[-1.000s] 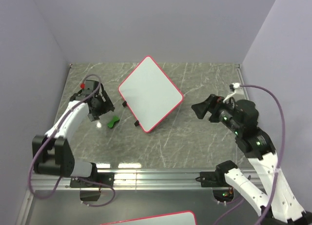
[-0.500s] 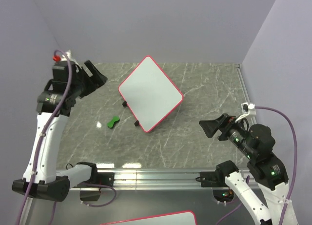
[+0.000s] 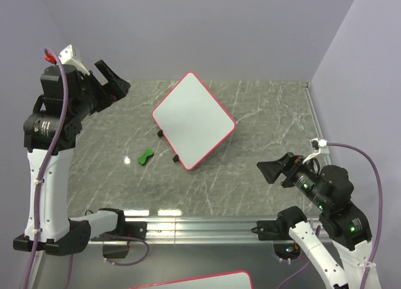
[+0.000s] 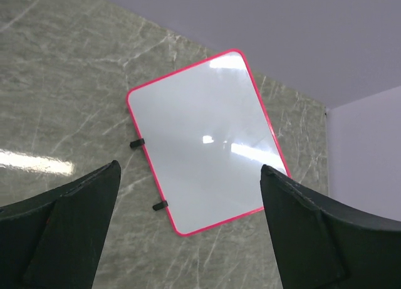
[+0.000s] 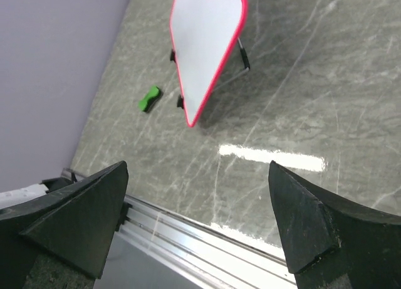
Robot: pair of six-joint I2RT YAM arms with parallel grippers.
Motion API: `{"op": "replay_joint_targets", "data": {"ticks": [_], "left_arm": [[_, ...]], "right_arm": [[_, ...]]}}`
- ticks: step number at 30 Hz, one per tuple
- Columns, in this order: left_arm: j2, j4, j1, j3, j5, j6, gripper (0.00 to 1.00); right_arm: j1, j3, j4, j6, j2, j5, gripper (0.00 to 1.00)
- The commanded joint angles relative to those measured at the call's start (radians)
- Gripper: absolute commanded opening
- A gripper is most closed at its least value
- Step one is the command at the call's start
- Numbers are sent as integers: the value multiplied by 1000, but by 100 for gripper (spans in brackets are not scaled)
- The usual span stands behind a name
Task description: Erase the whiteboard
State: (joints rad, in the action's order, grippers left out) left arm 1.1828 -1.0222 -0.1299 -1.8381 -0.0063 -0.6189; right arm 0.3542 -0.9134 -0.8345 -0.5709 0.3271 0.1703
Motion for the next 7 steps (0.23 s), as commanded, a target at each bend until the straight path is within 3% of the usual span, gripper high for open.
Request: {"op": "replay_joint_targets", "data": {"ticks": [1, 7], "left_arm": [[-14, -21, -2, -66, -37, 47, 98], [-31, 22, -4, 78, -69, -13, 99]], "right_arm": [[-4, 22, 57, 29, 50, 20, 100], [-6, -30, 181, 8, 220, 12, 100]]}}
